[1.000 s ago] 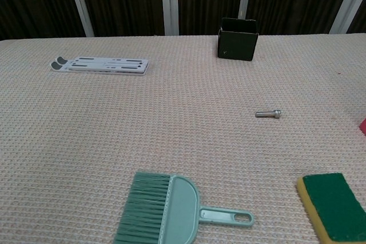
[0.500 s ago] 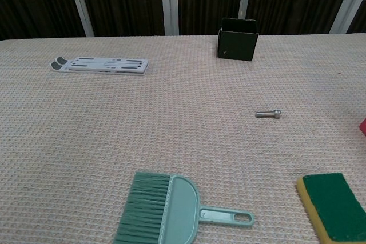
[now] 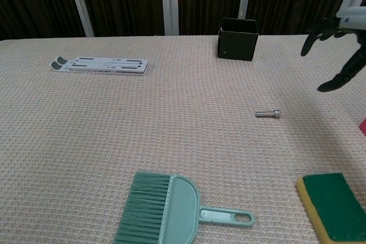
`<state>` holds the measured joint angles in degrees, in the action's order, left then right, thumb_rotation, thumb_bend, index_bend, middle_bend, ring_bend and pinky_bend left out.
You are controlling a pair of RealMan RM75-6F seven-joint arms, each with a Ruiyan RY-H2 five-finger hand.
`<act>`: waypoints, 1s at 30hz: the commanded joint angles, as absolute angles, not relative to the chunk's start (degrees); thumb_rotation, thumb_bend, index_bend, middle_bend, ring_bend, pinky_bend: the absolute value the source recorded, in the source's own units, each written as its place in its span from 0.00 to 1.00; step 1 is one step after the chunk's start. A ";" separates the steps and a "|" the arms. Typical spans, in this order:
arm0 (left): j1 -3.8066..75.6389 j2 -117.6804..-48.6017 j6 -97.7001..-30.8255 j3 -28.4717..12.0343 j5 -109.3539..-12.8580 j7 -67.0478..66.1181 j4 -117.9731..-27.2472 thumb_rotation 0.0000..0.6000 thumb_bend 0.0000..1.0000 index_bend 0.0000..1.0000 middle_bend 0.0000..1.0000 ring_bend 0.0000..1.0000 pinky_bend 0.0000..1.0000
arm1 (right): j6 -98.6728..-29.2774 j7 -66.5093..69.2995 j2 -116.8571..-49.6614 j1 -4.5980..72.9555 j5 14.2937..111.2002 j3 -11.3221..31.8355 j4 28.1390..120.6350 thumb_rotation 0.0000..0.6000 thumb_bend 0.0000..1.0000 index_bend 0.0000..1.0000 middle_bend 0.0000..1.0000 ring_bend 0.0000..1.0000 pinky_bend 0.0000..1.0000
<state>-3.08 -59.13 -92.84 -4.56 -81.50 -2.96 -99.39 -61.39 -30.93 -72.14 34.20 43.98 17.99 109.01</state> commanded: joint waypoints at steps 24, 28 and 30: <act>-2.13 -58.94 -91.05 -5.39 -79.52 -2.62 -99.22 1.00 0.24 0.12 0.00 0.00 0.00 | -65.40 -40.88 -93.25 47.40 30.36 16.76 88.34 1.00 0.31 0.48 0.07 0.15 0.11; -1.94 -59.21 -90.87 -5.33 -79.51 -3.49 -99.36 1.00 0.24 0.12 0.00 0.00 0.00 | -65.28 -40.64 -92.97 47.03 30.52 16.08 88.56 1.00 0.31 0.48 0.07 0.15 0.11; -1.92 -59.31 -90.90 -5.30 -79.50 -3.81 -99.42 1.00 0.24 0.12 0.00 0.00 0.00 | -65.02 -40.55 -93.00 46.94 30.41 15.78 88.42 1.00 0.31 0.48 0.07 0.15 0.11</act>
